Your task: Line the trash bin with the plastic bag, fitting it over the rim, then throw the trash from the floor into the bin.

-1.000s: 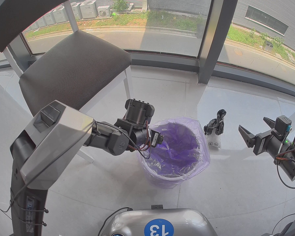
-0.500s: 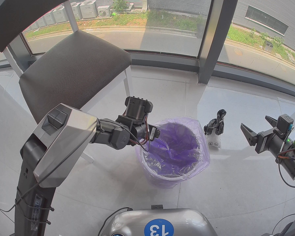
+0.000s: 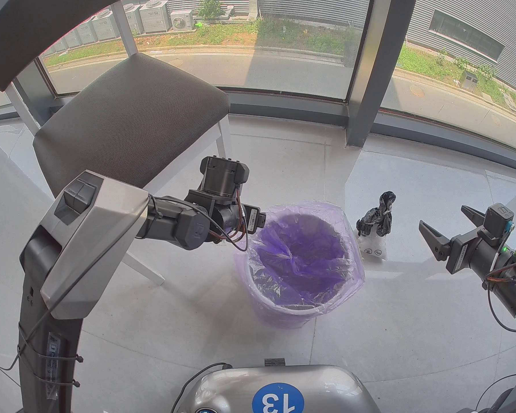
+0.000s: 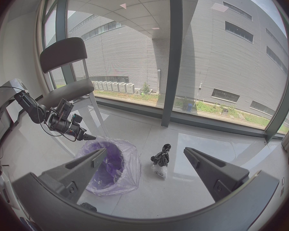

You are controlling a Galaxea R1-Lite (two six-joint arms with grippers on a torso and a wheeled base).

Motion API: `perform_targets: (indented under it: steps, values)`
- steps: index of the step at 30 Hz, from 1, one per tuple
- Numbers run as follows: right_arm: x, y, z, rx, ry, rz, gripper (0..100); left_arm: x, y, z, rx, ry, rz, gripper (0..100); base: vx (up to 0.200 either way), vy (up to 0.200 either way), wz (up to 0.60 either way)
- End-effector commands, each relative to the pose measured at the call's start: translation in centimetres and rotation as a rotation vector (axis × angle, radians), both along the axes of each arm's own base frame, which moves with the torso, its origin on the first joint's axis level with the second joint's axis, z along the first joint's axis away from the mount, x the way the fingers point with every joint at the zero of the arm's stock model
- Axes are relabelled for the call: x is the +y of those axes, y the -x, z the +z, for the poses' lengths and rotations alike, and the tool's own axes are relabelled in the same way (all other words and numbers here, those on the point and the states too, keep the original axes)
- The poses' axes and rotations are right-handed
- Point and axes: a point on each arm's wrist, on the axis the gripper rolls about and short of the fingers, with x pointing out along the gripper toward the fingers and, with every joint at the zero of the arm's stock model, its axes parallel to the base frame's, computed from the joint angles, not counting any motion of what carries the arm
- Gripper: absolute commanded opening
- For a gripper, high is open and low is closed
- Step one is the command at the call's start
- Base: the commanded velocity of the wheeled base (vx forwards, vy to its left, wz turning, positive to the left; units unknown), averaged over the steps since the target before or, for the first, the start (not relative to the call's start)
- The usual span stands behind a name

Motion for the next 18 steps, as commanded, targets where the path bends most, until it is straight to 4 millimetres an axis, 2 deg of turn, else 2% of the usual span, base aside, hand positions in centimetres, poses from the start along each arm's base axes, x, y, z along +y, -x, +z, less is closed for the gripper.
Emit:
perform_targets:
  steps: [1, 18]
  values:
    - [0.0, 0.0, -0.1, 0.003, 0.002, 0.000, 100, 0.3, 0.2, 1.0, -0.015, 0.010, 0.003, 100, 0.000, 0.000, 0.00]
    - [0.0, 0.1, -0.2, 0.008, 0.003, 0.000, 100, 0.9, -0.1, -2.5, 0.084, 0.071, 0.075, 100, 0.000, 0.000, 0.00]
